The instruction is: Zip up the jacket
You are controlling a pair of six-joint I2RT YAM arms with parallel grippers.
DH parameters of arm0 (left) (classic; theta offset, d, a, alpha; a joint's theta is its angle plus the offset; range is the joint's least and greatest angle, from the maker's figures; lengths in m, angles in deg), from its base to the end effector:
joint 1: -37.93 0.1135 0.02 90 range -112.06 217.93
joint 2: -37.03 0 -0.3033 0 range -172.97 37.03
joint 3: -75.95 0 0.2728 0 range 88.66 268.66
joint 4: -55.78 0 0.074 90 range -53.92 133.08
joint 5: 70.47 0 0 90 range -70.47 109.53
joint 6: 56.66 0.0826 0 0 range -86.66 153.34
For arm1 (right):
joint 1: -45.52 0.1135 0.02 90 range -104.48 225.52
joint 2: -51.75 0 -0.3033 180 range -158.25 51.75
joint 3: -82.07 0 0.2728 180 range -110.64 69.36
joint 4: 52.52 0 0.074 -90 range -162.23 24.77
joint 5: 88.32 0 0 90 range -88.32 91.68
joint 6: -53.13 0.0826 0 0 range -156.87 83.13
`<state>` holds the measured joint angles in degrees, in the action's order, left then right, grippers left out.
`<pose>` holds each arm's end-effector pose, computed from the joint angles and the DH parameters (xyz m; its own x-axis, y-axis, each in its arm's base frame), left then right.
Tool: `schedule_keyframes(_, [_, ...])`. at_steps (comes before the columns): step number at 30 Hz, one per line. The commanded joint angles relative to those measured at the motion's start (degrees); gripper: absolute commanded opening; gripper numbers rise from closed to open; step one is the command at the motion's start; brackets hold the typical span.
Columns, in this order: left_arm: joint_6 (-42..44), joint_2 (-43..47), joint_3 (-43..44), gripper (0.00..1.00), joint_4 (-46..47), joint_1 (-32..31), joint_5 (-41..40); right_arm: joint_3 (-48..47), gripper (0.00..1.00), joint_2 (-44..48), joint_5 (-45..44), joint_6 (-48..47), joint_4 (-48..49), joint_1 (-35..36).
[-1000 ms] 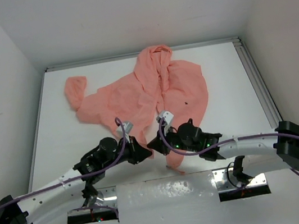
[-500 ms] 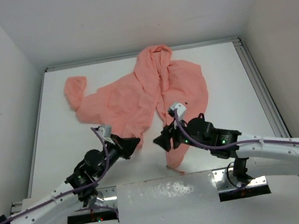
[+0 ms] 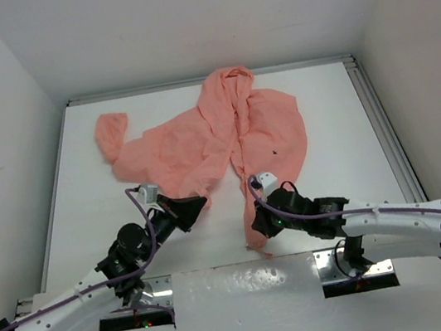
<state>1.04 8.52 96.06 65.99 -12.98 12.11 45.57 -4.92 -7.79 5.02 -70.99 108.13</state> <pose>0.1213 -0.1323 0.2233 -0.3509 -0.4084 -0.8427 0.5924 0.6001 -0.5375 0.1183 0.1987 0.1758 -0.7591 -0.0336 -0.6501 -0.4161 0.7929 0.4451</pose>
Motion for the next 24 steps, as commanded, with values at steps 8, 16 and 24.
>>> schedule_keyframes(8, [5.92, -2.24, 1.83, 0.00, 6.17, 0.38, 5.49, -2.93, 0.19, -10.47, -5.72, 3.99, -2.85, 3.13])
schedule_keyframes(16, [6.54, -1.99, 2.62, 0.00, 3.54, 0.29, 4.26, -5.12, 0.41, -16.36, -5.99, 4.60, -2.07, 6.12])
schedule_keyframes(24, [6.36, -1.37, 2.97, 0.00, 1.70, 0.38, 3.99, -8.11, 0.43, -20.76, -11.43, 4.69, -3.81, 7.70])
